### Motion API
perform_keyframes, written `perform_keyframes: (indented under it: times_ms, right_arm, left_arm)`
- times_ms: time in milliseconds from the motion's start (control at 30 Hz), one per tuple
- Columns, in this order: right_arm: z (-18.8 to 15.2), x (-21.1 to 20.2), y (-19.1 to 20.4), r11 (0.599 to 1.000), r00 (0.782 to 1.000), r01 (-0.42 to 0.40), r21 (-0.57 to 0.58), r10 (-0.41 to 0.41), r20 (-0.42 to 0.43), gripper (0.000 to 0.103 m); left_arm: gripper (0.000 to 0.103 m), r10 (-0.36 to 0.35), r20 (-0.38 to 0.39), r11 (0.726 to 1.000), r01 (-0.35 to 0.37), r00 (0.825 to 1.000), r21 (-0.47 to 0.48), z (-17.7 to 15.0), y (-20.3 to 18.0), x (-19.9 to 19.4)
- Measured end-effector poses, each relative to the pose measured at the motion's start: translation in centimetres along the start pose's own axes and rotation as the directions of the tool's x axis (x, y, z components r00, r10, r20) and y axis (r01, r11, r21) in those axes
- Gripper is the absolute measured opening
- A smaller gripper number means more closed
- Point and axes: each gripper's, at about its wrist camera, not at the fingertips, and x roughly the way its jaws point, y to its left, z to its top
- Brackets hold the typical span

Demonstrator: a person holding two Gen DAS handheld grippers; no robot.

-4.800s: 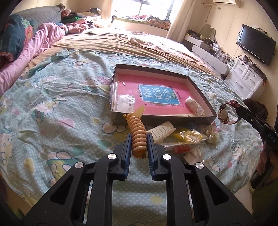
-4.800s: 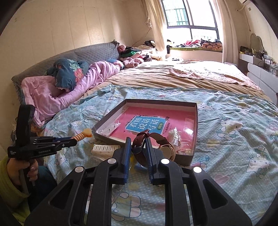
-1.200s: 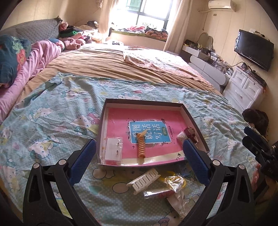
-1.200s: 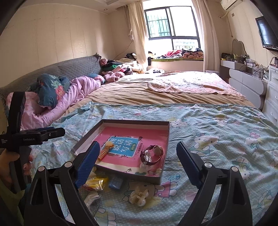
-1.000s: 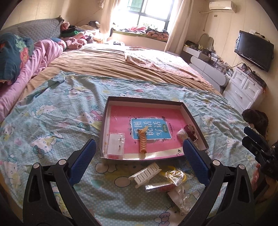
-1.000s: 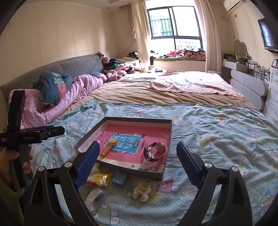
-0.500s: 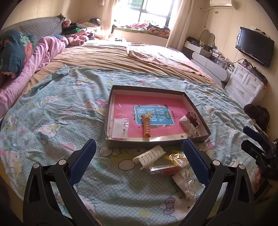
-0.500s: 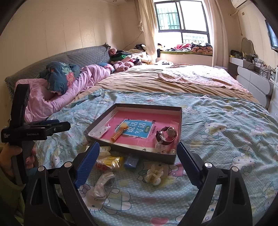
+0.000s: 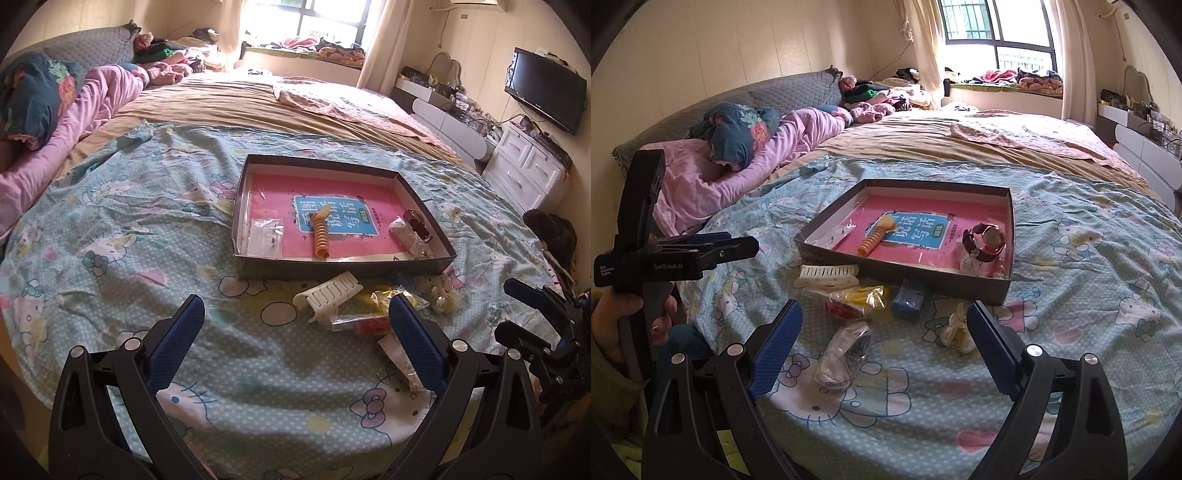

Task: Organize jewelry
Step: 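Withdraw both open tools from the tray toward the remaining items, then grasp the flat clear packet with the left tool while the right tool grasps a clear bag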

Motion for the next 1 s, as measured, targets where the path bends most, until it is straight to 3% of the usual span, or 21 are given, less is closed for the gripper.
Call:
perform_keyframes:
  times_ms: [267,700,1000]
  right_arm:
    - [-1.5,1.6,0.9,1.000,0.998,-0.021,0.001,0.021,-0.059,0.090]
    - [-4.0,5.6,2.8,0.999,0.987,-0.046,-0.020,0.043,-0.155,0.090]
    - [-5.0,8.1,3.2,0.999,0.984,-0.029,-0.038,0.022,-0.178,0.071]
  left_arm:
    - [0.093,0.010,-0.028,1.000,-0.010,1.000,-0.007,-0.9,0.7,0.4]
    - [0.093,-0.051,-0.120,0.998,0.045,0.992,-0.051,-2.9,1.4,2.9]
    - [0.092,-0.111,-0.163,0.994,0.105,0.980,-0.044,-3.5,0.2,4.1]
